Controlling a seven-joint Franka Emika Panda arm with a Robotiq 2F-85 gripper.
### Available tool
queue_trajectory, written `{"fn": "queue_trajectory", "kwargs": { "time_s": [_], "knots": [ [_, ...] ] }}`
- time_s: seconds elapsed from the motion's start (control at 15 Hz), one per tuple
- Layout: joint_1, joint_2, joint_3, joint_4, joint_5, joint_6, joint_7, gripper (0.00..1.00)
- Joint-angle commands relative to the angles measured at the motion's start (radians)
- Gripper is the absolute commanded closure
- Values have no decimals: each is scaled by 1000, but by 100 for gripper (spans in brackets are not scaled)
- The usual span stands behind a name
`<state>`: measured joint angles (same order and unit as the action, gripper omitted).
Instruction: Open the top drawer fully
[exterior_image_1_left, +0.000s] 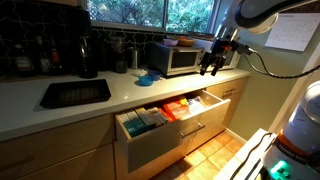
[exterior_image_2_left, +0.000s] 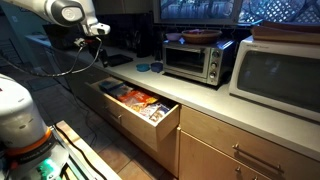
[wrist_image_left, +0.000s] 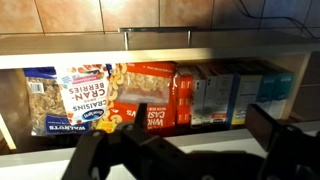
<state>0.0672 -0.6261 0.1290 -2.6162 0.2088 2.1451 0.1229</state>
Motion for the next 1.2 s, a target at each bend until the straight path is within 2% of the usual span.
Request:
{"fn": "queue_trajectory", "kwargs": {
  "time_s": [0.0, 0.4, 0.53, 0.6, 1.0, 1.13],
  "knots": [
    [-30, 149, 11, -1, -54, 140, 41, 0],
    [-69, 303, 9, -87, -162, 453, 89, 0],
    [-74, 339, -6, -120, -159, 515, 105, 0],
    [-53, 310, -13, -89, -145, 458, 78, 0],
    [-50, 324, -17, -81, -145, 470, 77, 0],
    [-77, 375, -10, -68, -188, 477, 94, 0]
  ]
}}
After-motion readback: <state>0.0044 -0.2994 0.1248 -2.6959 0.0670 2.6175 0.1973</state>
